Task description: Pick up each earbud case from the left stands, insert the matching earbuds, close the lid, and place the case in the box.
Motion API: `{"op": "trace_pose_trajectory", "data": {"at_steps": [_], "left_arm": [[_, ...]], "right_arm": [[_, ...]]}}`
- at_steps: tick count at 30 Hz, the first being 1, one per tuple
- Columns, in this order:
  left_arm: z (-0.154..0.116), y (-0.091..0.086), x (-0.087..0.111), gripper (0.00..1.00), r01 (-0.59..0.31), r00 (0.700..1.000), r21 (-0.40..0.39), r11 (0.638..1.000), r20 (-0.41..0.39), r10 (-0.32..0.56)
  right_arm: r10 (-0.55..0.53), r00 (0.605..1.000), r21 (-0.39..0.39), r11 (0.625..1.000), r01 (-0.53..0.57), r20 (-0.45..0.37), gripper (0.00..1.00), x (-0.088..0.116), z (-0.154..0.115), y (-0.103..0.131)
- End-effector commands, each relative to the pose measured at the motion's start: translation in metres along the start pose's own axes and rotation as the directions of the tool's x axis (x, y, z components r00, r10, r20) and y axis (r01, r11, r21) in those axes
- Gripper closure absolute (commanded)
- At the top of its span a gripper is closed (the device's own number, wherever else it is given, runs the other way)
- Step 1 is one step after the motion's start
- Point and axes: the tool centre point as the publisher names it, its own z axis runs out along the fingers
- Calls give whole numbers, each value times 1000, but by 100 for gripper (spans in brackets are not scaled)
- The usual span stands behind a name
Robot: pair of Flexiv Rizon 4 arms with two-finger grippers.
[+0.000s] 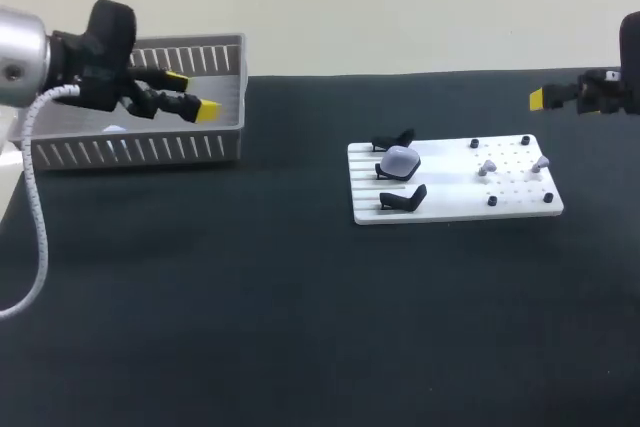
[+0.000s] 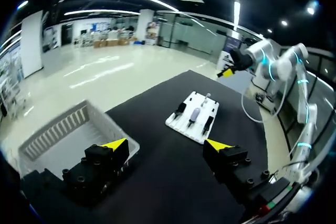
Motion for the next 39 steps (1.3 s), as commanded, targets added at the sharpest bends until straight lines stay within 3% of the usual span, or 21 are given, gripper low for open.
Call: {"op": "trace_pose_trajectory", "data": {"at_steps": [1, 9, 18, 39], "left_arm": [[17, 2, -6, 0, -139, 990, 152, 979, 17, 138], [40, -10, -12, 0, -289, 956, 214, 933, 14, 293], [69, -17, -14, 0, -345, 936, 306, 887, 36, 351], [74, -20, -12, 0, -349, 933, 313, 883, 26, 359]], "right_arm": [[0, 1000, 2, 1000, 0, 0, 0, 0, 0, 0], [0, 1000, 2, 1000, 0, 0, 0, 0, 0, 0], [0, 1000, 2, 1000, 0, 0, 0, 0, 0, 0], [0, 1000, 2, 1000, 0, 0, 0, 0, 0, 0]]}}
